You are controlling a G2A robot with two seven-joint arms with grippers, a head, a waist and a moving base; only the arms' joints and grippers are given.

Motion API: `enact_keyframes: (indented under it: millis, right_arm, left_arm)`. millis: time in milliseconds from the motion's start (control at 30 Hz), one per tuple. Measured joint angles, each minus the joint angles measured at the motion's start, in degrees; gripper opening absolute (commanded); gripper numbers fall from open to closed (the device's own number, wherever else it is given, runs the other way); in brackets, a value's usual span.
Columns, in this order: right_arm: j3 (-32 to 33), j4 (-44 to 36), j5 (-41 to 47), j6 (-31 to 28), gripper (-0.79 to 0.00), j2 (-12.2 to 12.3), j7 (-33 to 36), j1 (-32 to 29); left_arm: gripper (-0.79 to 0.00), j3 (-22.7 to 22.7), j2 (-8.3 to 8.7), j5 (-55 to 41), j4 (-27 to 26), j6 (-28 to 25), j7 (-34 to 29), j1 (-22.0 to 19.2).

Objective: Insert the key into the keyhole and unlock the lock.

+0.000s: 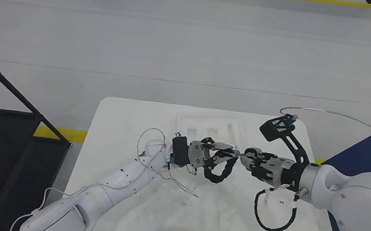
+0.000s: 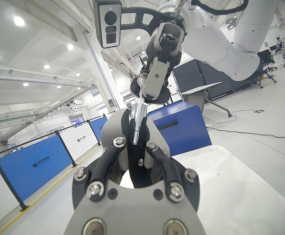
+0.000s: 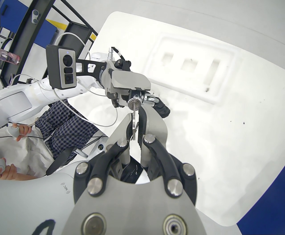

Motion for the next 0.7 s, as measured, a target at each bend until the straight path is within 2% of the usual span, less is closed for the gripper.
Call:
enact_keyframes:
  millis: [100,133,167,300,467,567,700]
  right_arm:
    - [-0.2,0.1,-0.1,0.2,-0.785,0.0,0.3,0.1]
    - [-0.3,0.2,-0.1,0.2,-0.496,0.1,0.5,0.1]
    - [-0.3,0.2,0.0,0.2,0.0,0.1,0.5,0.2]
    - [-0.5,0.3,0.5,-0.6,0.0,0.1,0.7,0.5]
    - [-0.1,1.1,2.3,-5.1,0.0,0.2,0.9,1.0]
    - [0.3,1.9,3.4,-9.6,0.0,0.4,1.4,1.2]
    - [1.2,3.1,4.5,-21.4,0.0,0.7,1.8,1.5]
  left_arm:
    - [-0.785,-0.2,-0.04,0.3,-0.2,-0.1,-0.1,0.1]
    - [-0.785,-0.2,-0.05,0.4,-0.2,-0.1,-0.2,0.1]
    - [-0.785,-0.3,-0.06,0.5,-0.2,-0.2,-0.3,0.1]
    - [-0.785,-0.5,-0.11,0.2,-0.1,-1.1,-0.8,0.4]
    - [-0.785,-1.3,-0.15,-1.9,0.2,-3.3,-2.3,0.9]
    - [-0.785,-1.9,-0.1,-4.0,0.2,-6.2,-3.7,1.2]
    - [-0.785,-3.0,0.25,-6.9,-0.4,-12.5,-6.2,1.1]
